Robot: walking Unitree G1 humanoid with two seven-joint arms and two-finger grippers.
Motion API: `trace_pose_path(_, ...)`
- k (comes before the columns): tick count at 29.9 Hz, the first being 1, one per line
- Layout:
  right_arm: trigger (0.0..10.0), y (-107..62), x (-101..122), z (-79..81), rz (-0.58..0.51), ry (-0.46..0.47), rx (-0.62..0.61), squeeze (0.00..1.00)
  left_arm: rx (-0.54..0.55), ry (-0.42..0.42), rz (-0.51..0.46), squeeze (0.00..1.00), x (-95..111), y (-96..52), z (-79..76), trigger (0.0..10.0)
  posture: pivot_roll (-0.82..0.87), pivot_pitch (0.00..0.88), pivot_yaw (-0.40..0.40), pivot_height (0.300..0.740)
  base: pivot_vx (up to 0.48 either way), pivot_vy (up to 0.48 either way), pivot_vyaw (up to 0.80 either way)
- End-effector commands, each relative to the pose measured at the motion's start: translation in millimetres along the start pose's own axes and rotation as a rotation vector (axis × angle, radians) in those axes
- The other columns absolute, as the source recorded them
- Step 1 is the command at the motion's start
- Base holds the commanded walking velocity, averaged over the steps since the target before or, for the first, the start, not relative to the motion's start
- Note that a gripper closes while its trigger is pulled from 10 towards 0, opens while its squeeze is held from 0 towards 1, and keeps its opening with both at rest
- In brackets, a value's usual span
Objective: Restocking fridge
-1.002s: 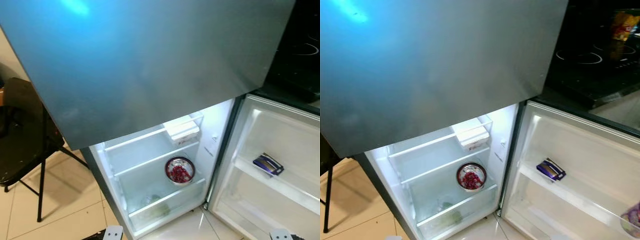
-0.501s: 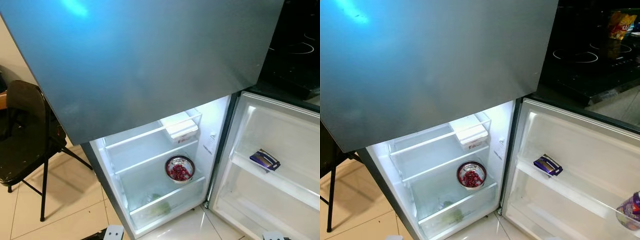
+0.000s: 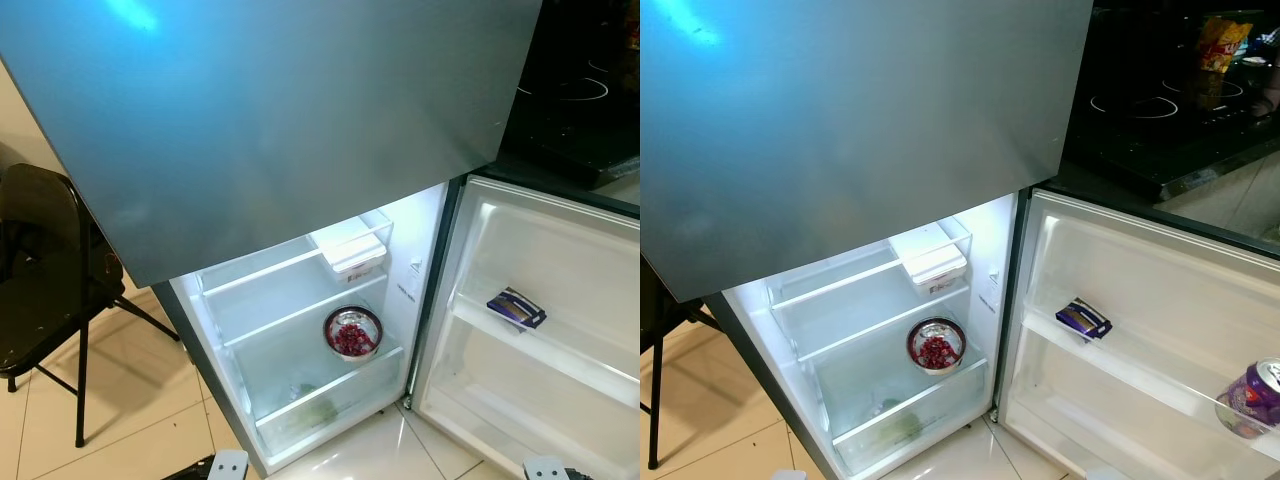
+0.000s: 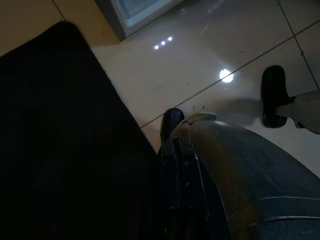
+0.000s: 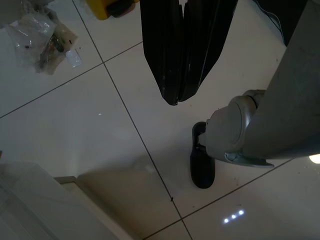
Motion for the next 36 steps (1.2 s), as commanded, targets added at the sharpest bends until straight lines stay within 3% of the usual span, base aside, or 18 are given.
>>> trace_pose_path(1, 10.0, 0.4, 2.2, 2.4, -0.002, -0.005, 0.008, 0.00, 0.007, -0.011, 0.012, 0.00, -4.3, 0.0, -0.7, 10.0, -0.02, 0.000, -0.020, 0.740, 0.000, 0.000, 0.00)
trace_pose_path(19, 10.0, 1.3, 8.5, 4.4, -0.008, -0.007, 0.010, 0.00, -0.004, -0.022, 0.014, 0.00, -5.1, 0.8, -4.7, 10.0, -0.03, 0.000, -0.027, 0.740, 0.000, 0.000, 0.00)
trace_pose_path(36, 10.0, 0.2, 4.4, -3.2, -0.002, -0.010, 0.007, 0.00, -0.007, -0.002, 0.026, 0.00, -7.7, 1.2, -7.2, 10.0, -0.04, 0.000, -0.024, 0.740, -0.472, 0.000, 0.00)
Point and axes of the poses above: a point about 5 cm out from each wrist's last joint towards the gripper, its own y axis pointing out of the wrist towards the gripper, its own x axis along the axis of the wrist's last joint, z = x × y, the point moved 6 cm from there along y, pointing out of the wrist towards the gripper, and after that the axes turned 7 degrees about -y, right-handed, at the moved point
